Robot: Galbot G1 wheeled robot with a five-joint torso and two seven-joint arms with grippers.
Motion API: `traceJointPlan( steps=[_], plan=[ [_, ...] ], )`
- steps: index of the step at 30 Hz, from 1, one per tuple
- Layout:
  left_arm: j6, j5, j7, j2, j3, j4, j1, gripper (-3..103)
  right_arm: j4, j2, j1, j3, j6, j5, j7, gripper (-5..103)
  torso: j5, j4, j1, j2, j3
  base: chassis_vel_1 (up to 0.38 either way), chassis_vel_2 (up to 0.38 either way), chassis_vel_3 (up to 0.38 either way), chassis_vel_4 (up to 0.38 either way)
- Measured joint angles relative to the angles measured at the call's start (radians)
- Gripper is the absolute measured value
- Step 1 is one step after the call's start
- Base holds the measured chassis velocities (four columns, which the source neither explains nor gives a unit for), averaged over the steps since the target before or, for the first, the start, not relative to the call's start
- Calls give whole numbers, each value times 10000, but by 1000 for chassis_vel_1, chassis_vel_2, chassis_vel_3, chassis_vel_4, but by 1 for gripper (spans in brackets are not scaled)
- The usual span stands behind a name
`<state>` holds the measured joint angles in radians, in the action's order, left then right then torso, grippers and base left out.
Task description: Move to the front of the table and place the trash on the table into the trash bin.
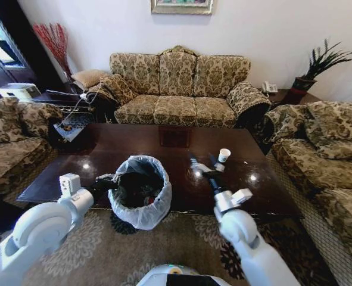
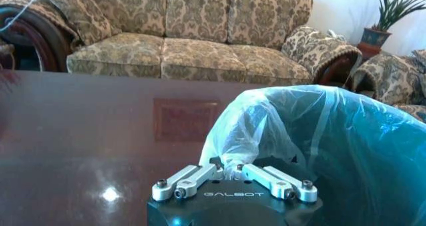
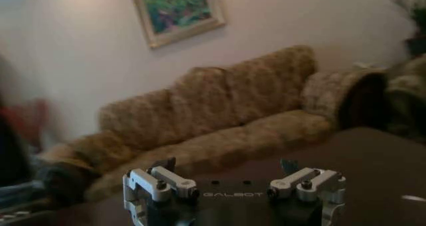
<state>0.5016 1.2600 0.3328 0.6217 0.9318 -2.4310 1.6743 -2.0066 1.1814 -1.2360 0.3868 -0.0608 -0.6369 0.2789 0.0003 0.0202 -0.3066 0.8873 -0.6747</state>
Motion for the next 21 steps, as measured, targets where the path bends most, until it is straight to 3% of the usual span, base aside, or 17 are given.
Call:
traceJointPlan(
  steps=[9, 16, 21],
  plan=[
    [-1, -49, -12, 210, -37, -38, 78, 3, 2278, 38, 794, 296, 710, 510, -346, 100, -4, 4, 0, 0, 0, -36, -30, 52, 48],
    [-4, -70, -36, 334, -66, -62, 107, 3, 3269, 224, 1147, 51, 1263, 1190, -64, 100, 5, 2, -1, 0, 0, -153, -140, 153, 145],
    [-7, -170, -84, 492, -112, -112, 163, 3, 3766, 246, 1139, 211, 1388, 1140, -1069, 100, -3, -4, 0, 0, 0, -87, -90, 40, 32]
  ],
)
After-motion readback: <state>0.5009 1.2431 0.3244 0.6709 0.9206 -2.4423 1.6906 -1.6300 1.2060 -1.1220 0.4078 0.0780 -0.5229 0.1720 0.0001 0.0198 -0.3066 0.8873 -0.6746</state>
